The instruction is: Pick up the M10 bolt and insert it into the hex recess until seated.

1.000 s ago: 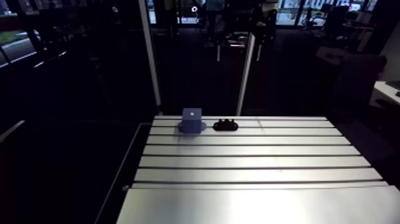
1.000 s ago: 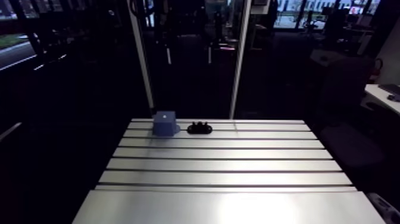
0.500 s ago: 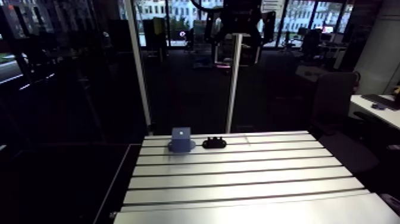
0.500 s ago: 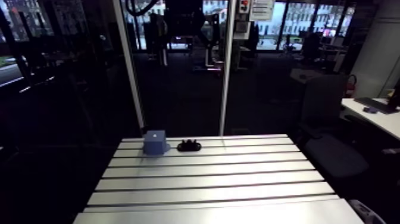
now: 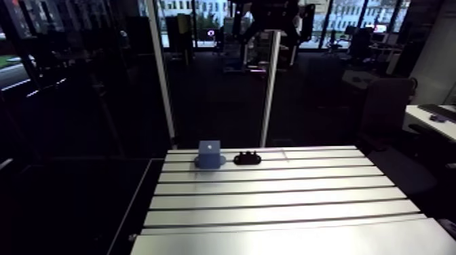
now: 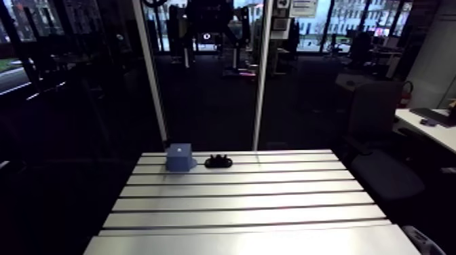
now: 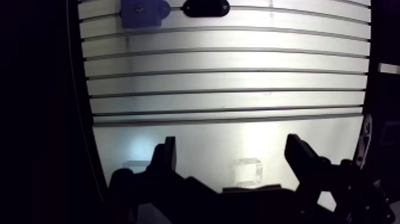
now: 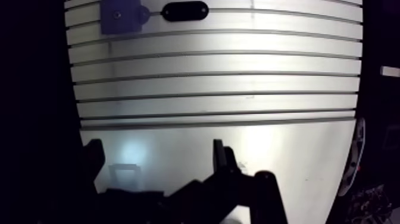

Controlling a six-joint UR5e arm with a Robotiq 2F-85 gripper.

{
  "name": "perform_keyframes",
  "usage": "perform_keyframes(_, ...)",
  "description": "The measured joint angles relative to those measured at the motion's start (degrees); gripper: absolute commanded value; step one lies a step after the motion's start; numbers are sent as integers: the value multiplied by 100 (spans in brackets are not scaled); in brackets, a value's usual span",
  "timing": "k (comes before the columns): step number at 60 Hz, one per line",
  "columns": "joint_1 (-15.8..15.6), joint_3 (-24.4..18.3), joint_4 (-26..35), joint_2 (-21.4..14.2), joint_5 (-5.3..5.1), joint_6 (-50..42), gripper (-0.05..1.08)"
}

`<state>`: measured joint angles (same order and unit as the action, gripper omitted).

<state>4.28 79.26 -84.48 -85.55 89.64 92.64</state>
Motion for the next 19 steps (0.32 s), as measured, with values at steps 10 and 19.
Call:
perform_keyframes(10,-10,13,-16,18,-7,-7,1)
perform_keyframes(19,-10,3,-24,60,-6,-11,1)
